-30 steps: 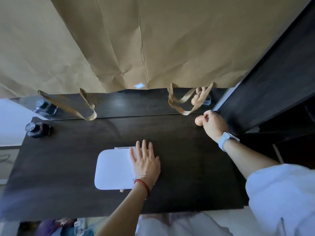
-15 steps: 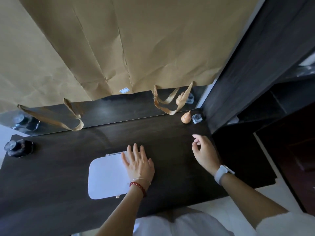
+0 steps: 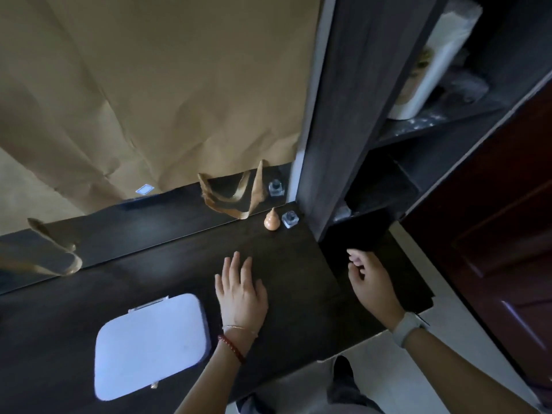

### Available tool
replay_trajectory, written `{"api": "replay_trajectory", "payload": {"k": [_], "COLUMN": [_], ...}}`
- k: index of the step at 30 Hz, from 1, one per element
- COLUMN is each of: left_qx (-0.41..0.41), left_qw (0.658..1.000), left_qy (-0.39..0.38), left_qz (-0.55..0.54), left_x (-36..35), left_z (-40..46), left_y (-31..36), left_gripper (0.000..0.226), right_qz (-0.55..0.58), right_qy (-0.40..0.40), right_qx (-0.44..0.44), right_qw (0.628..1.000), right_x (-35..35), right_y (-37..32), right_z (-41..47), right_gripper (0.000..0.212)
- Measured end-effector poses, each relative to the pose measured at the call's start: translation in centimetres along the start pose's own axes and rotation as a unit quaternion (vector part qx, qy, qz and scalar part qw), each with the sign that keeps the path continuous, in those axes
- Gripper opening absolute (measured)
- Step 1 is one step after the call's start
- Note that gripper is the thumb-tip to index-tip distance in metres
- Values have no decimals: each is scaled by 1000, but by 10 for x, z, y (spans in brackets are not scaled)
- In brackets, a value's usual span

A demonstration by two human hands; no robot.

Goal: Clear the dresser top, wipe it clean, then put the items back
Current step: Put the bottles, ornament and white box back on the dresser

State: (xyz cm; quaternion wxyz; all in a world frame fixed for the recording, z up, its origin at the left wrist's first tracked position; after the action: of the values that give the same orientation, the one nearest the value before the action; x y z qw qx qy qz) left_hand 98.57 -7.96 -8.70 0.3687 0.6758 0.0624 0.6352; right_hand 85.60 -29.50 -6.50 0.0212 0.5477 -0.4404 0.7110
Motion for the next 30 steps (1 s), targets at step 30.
{"api": "replay_trajectory", "payload": {"k": [30], "left_qx": [49], "left_qw": [973], "left_qy": [99], "left_qz": [-203], "left_x": [-61], "left_z": [42], "left_y": [197], "left_gripper": [76], "right_qz": [-270], "right_qy": [-17], "right_qx": [277], "right_qw": [922], "right_x": [36], "right_y": [40], "right_z": [137], "right_gripper": [39]}}
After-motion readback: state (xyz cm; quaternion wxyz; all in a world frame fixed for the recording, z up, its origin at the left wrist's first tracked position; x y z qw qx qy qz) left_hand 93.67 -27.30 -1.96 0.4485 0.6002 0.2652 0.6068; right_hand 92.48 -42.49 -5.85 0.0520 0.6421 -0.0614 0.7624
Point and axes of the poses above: each hand's wrist, its own z-axis towards the middle knuckle, its own x-axis out of the back of the hand, y = z × x, the point moved 6 cm from there along z, towards the middle knuckle, and after that the axes turned 5 degrees about -z, right-handed, at the moved point
